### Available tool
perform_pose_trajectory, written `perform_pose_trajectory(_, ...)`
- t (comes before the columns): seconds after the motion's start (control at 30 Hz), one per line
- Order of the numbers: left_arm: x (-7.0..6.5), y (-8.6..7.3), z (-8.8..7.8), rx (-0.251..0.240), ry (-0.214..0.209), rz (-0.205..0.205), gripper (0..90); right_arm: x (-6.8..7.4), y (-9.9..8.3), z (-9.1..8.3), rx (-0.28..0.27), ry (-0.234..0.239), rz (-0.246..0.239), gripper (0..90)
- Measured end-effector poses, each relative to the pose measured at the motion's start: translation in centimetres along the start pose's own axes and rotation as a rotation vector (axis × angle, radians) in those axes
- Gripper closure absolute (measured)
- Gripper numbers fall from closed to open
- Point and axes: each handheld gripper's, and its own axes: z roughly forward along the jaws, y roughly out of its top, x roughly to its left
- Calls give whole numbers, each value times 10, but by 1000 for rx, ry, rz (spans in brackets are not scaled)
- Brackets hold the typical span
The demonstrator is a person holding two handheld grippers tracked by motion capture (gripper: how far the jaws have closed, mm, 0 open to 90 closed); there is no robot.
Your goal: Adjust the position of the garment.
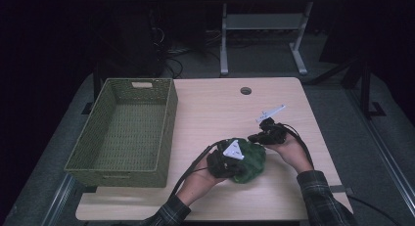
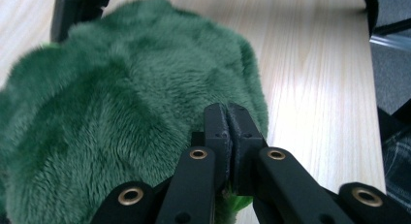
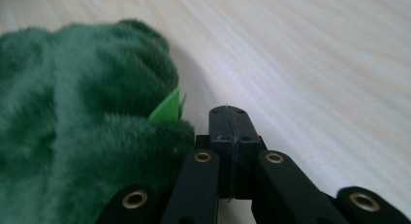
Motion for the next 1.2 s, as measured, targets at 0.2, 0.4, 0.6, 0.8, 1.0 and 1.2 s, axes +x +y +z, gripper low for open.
perform_pose_trajectory(0.2,5,-7,-5,24,11,-5,860,6,-10,2,36,37,-24,897)
perform_pose_trajectory(0.4,13,-12,-9,34,36,-19,860,11,-19,-3,39,59,-32,897)
perform_pose_trajectory(0.6,24,-16,-15,41,60,-23,861,22,-29,-13,30,63,-42,897)
perform_pose_trajectory(0.8,33,-17,-18,46,87,-31,877,38,-41,-17,40,75,-62,897)
perform_pose_trajectory(1.0,33,-16,-17,46,80,-35,889,47,-48,-18,31,57,-57,896)
perform_pose_trajectory(1.2,32,-13,-29,37,70,-18,862,44,-60,-31,-41,-42,-9,747)
